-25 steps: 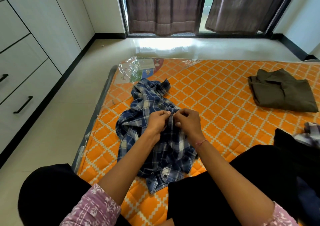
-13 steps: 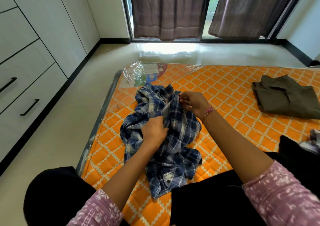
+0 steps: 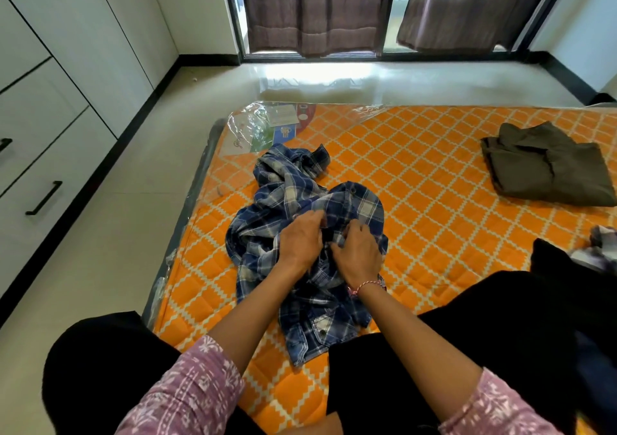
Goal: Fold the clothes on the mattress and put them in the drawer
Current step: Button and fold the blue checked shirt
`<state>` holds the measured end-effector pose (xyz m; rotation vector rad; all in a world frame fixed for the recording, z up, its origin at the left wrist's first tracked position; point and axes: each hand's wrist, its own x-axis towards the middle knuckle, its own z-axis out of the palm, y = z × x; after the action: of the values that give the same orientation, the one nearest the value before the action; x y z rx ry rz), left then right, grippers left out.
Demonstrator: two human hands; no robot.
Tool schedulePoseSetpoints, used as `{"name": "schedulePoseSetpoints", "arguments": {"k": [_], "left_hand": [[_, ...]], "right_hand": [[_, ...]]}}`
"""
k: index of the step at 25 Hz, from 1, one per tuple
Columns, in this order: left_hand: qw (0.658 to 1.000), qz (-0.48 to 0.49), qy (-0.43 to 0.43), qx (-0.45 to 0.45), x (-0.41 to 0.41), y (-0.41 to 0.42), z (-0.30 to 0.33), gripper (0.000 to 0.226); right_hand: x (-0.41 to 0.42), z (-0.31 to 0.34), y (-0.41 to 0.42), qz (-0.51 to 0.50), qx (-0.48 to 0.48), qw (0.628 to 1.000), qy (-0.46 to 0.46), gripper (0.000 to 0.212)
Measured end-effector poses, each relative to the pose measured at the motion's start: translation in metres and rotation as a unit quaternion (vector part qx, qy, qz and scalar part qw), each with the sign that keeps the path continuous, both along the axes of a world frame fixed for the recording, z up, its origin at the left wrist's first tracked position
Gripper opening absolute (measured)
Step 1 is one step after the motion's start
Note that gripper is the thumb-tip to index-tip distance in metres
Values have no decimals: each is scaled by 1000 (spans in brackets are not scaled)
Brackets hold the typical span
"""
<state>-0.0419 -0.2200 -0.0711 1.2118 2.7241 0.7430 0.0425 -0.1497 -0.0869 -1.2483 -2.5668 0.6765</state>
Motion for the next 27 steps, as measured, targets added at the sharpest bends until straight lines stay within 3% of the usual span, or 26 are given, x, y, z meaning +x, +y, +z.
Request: {"name": "schedulePoseSetpoints", "arguments": {"k": [2,4,8,12,16,18,21,24,27], "left_hand": [[983,96,-140,65,-8,2,0,10],[964,153,-199,89,-14,2,-1,12],[994,66,-86,-4,-17,5,2,22],[995,65,-76,-26,-19,11,-2,13],[995,84,-47,-26,-18,17,-3,15],[997,61,-23,-46,-18,19,-4,17],[999,33,-18,-37,-19,17,-3,19],[998,-7,-54,10,-17,17,3,21],[973,32,-194,121,-13,16,10,7]], "right_hand": [[0,-6,7,-11,-1,1000,-26,40],[-3,-9,12,-28,-19,999,-18,37],[-10,-12,18,-35,-28,997,-66,52],[-15,-13,23,-44,-40,996,-69,25],[-11,-13,30,-98,-178,978,35,17],[-4,-11,35,-110,-315,933,136,11],[8,-1,41,-150,-503,813,250,15],[12,7,41,-151,-568,761,274,16],[10,15,37,-166,-596,723,309,14]]}}
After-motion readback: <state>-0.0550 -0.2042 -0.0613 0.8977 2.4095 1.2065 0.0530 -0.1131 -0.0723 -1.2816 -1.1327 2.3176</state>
